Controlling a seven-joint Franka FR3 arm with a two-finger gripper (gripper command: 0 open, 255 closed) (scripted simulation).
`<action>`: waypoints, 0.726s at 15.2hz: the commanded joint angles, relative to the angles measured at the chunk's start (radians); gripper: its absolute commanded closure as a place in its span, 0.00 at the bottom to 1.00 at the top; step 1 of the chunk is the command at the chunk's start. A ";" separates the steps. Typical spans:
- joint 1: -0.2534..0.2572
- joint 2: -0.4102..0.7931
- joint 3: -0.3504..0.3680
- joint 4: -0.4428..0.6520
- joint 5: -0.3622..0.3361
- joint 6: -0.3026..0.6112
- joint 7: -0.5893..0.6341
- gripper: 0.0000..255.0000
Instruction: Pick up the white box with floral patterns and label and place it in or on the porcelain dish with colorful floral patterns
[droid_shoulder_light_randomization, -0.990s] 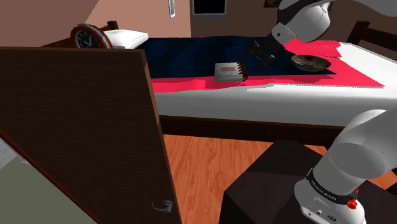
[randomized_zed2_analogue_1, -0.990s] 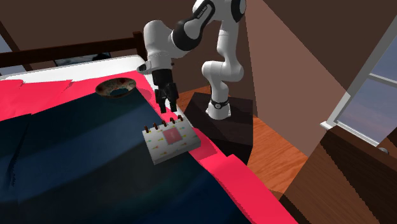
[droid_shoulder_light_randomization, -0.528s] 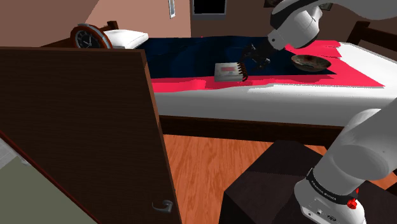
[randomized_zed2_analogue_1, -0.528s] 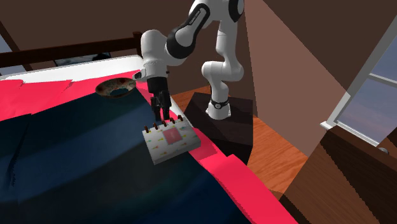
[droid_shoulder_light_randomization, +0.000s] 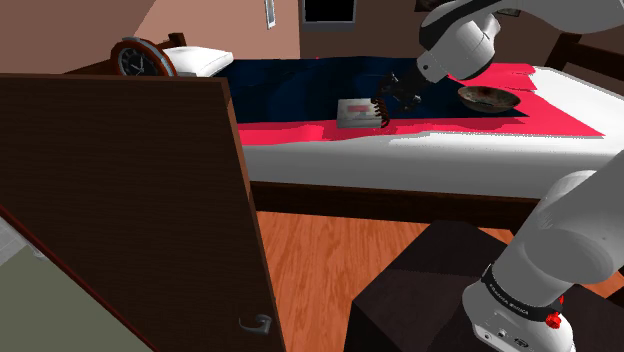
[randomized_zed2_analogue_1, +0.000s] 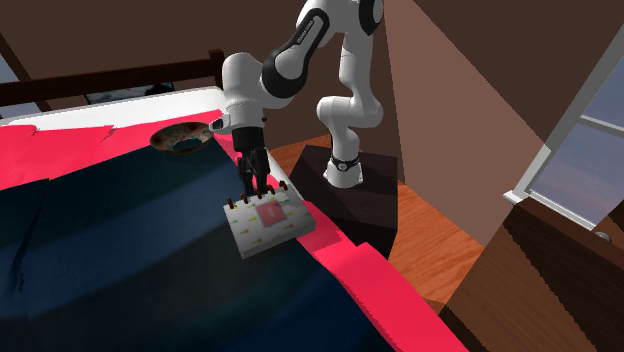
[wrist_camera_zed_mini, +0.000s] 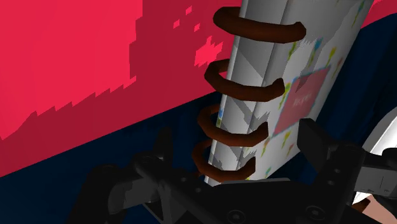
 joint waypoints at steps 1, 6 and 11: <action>0.000 0.000 0.000 0.000 0.000 0.000 0.000 0.00; 0.000 0.000 0.000 0.000 0.000 0.000 0.000 1.00; 0.000 0.000 0.000 0.000 0.000 0.000 0.000 1.00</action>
